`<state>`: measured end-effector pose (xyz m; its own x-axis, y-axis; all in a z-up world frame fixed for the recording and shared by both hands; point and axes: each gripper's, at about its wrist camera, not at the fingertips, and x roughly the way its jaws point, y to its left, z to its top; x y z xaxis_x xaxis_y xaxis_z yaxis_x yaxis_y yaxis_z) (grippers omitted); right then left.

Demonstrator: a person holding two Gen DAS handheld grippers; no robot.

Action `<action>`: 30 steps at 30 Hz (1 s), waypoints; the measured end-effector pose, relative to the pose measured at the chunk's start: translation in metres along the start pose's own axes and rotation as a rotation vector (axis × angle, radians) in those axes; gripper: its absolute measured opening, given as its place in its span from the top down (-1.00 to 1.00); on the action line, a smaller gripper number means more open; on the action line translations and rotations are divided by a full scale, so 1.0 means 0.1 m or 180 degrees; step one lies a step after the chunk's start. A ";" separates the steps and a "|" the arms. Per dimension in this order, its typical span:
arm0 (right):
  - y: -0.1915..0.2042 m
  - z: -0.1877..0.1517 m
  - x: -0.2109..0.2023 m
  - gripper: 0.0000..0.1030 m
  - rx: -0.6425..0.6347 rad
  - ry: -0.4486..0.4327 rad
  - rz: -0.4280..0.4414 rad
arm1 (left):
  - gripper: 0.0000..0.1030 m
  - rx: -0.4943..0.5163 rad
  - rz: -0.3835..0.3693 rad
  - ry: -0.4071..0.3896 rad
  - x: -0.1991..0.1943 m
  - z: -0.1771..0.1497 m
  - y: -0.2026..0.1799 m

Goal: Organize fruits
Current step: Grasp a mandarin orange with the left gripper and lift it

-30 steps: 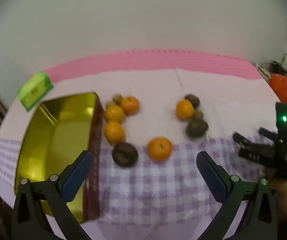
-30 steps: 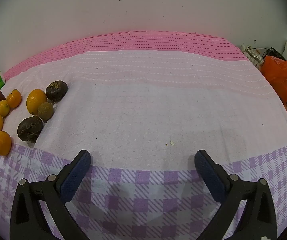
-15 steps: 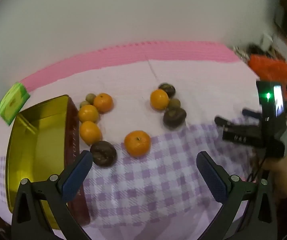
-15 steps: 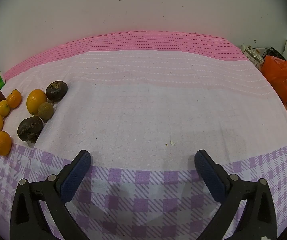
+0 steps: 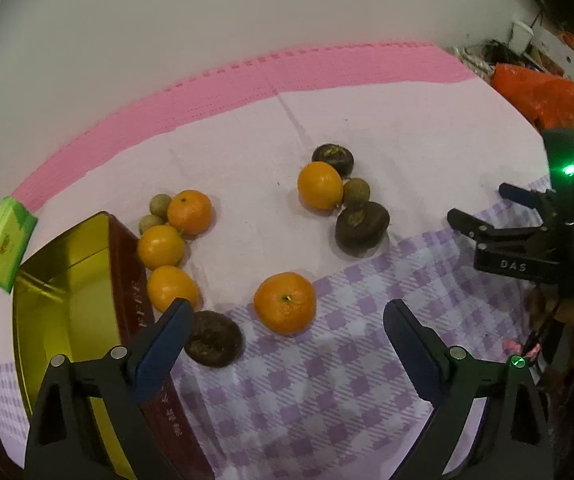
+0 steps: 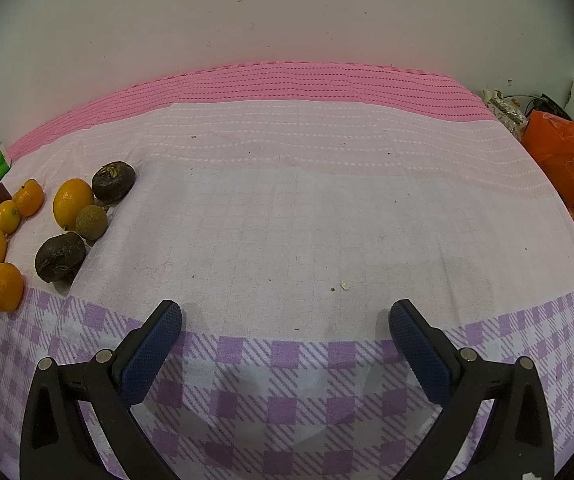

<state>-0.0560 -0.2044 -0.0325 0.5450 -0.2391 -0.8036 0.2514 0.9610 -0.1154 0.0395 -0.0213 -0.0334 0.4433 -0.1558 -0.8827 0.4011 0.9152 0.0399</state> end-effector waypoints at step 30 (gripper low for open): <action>0.00 0.00 0.00 -0.99 0.0001 0.0001 0.0001 | 0.20 -0.0948 -0.0300 -0.0101 -0.50 -0.20 0.35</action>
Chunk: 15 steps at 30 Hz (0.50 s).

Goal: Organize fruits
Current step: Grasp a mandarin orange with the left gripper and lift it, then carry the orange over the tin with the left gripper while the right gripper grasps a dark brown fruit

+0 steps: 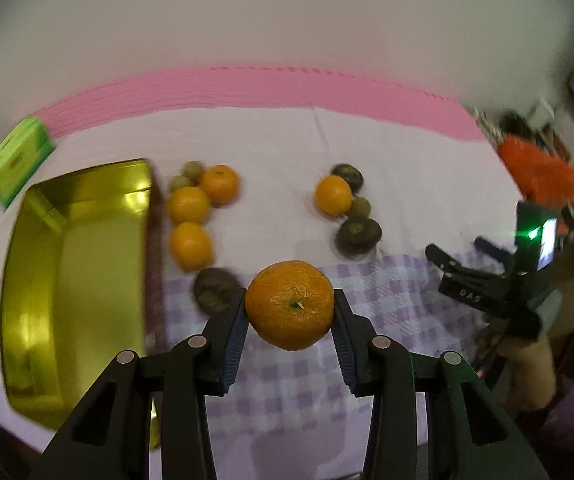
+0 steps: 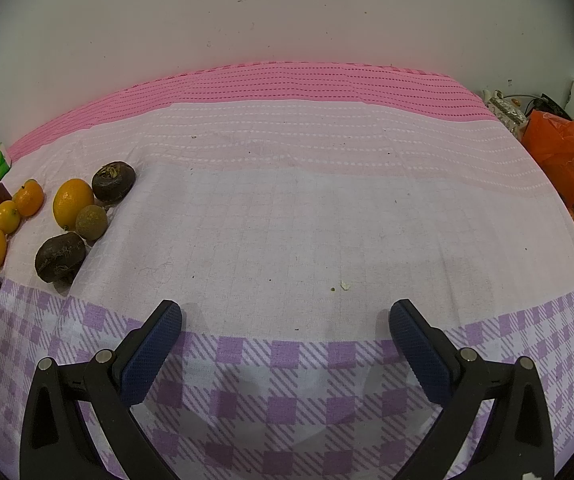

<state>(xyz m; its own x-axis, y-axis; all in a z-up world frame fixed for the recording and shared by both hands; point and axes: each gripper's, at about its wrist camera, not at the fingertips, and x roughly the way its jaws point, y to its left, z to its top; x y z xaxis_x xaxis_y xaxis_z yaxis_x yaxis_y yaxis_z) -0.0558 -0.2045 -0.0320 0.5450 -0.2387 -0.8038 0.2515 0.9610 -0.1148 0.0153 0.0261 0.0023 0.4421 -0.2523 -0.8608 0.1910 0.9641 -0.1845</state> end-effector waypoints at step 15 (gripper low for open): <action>0.30 0.06 -0.39 -0.47 -0.0383 -0.0209 0.0787 | 0.20 -0.0701 0.0309 -0.0257 -0.61 -0.26 0.94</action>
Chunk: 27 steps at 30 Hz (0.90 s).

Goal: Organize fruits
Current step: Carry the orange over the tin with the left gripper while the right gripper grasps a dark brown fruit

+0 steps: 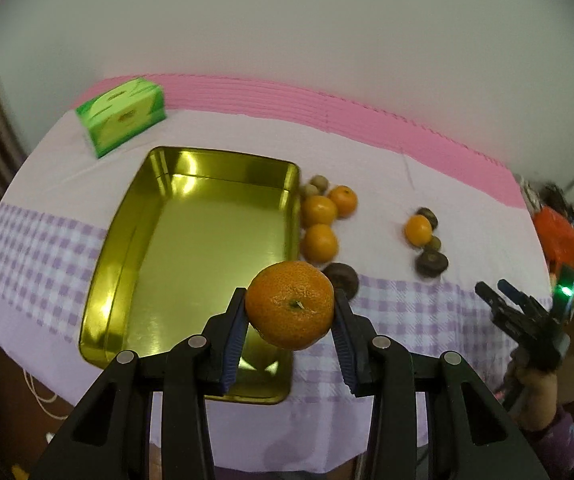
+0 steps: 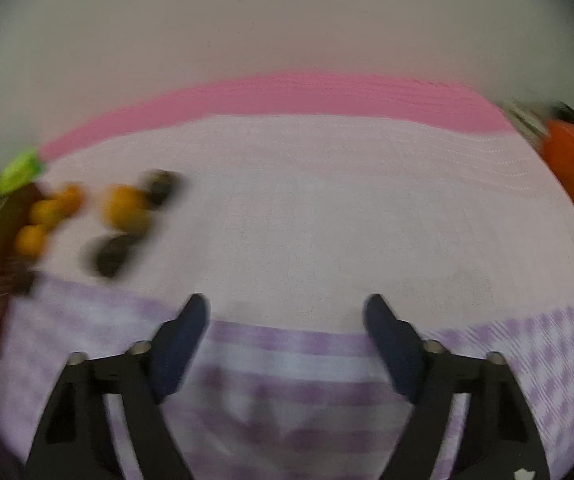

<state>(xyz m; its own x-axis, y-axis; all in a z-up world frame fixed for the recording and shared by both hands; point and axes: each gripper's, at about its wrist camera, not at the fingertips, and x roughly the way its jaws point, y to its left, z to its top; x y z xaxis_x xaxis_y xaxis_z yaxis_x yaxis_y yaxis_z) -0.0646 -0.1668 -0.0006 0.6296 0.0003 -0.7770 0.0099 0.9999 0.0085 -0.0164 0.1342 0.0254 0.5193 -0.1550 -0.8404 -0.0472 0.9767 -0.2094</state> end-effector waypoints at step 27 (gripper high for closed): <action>2.11 0.07 0.75 0.25 -0.1238 0.0613 0.0889 | 0.20 -0.0083 0.0010 -0.0105 0.04 -0.11 0.27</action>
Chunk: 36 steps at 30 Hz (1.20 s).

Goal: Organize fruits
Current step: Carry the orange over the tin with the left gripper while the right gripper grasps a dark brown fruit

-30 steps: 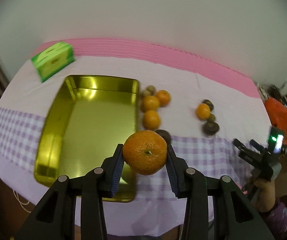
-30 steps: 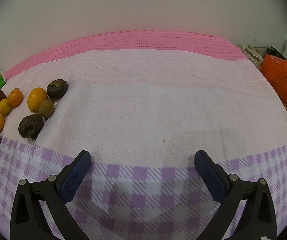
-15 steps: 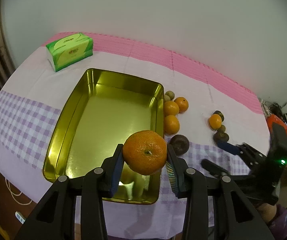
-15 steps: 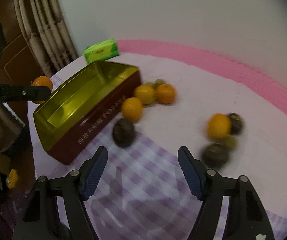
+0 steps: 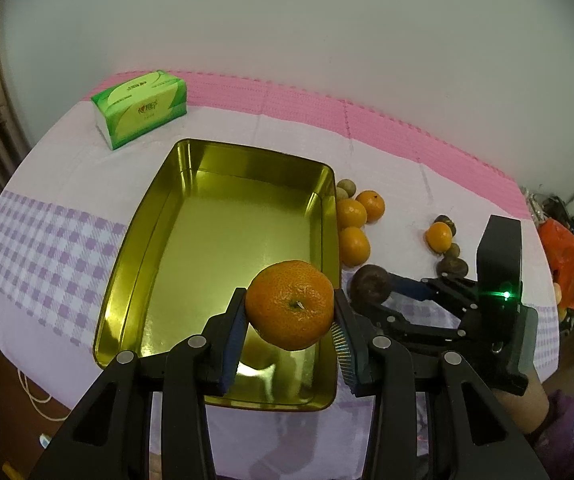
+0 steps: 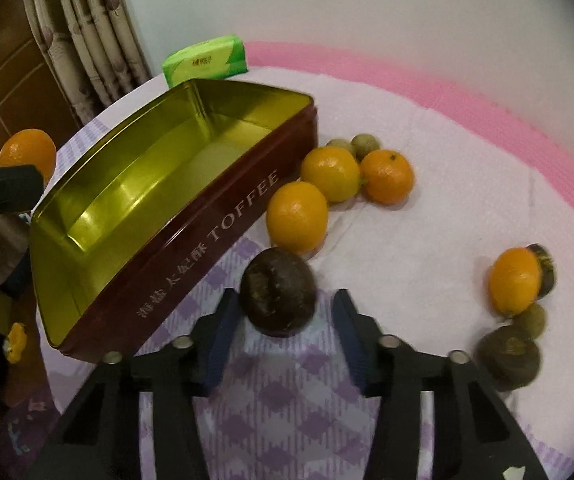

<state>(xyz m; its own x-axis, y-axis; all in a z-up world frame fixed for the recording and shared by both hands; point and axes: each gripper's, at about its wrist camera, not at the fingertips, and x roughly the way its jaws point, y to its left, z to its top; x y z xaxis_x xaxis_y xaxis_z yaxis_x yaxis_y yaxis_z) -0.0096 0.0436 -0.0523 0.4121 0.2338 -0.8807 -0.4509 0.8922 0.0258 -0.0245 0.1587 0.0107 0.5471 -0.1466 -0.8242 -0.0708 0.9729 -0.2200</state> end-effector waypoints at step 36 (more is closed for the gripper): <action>-0.23 -0.29 -0.86 0.62 0.0366 -0.0334 0.0102 | 0.19 0.0604 0.0774 0.0366 1.13 0.70 0.23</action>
<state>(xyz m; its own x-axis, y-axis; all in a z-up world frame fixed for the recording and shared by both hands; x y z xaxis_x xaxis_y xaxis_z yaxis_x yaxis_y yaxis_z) -0.0576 -0.0085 0.0095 0.4820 0.2965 -0.8245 -0.3739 0.9206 0.1125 0.0937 0.1770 -0.0513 0.4346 0.0853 -0.8966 -0.0252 0.9963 0.0826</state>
